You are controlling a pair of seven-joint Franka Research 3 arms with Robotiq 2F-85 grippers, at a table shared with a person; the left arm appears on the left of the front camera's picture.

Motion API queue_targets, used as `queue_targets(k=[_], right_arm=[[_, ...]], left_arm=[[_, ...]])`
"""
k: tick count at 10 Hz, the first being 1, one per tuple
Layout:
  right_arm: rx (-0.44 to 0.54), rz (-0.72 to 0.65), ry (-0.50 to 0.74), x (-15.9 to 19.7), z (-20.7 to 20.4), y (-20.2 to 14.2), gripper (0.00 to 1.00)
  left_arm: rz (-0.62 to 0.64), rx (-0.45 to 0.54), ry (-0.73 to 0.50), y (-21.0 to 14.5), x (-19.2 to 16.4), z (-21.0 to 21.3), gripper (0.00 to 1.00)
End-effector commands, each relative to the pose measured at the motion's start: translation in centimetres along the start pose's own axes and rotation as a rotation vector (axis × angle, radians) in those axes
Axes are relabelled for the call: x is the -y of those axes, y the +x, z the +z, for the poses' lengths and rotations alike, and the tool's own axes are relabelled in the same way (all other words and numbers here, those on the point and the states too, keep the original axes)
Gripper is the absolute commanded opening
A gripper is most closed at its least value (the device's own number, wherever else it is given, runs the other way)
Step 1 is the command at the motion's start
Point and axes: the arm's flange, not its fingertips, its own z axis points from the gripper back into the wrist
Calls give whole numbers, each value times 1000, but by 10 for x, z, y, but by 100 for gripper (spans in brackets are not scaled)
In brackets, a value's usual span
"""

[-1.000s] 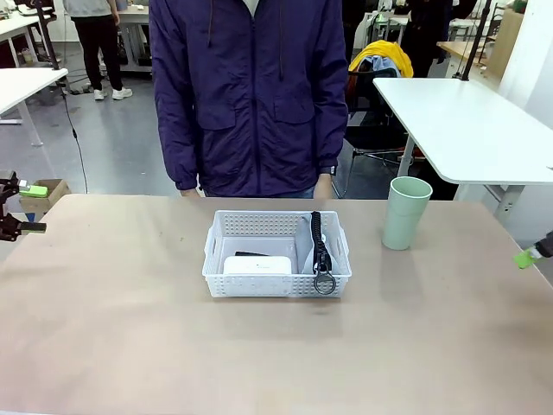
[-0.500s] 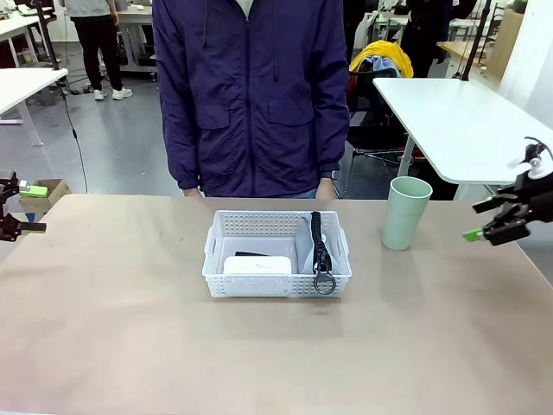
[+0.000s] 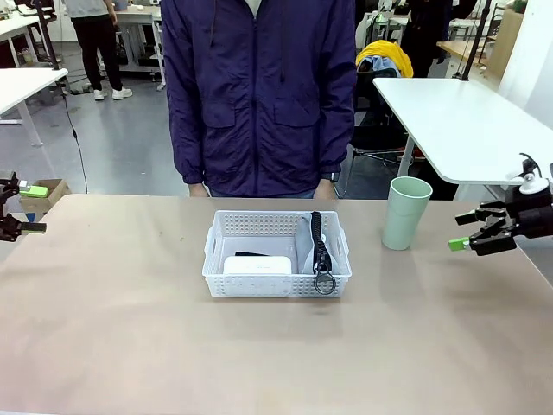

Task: Efficiently arrange items inside the basket to fit them all.
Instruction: Pick up the Reusable plastic cup and place it inside the Organizing basket.

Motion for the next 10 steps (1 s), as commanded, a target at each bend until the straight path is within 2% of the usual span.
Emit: queue_targets(k=[1, 5, 6, 10], right_arm=[[13, -22, 18, -1, -4, -6, 100], [84, 16, -65, 34, -48, -44, 100], [138, 52, -63, 39, -59, -51, 100], [188, 121, 17, 61, -115, -73, 100]], left_arm=[[-5, 1, 6, -4, 2, 0, 100], [-5, 1, 6, -4, 2, 0, 100], [-5, 1, 6, -4, 2, 0, 100], [-5, 1, 6, -4, 2, 0, 100]])
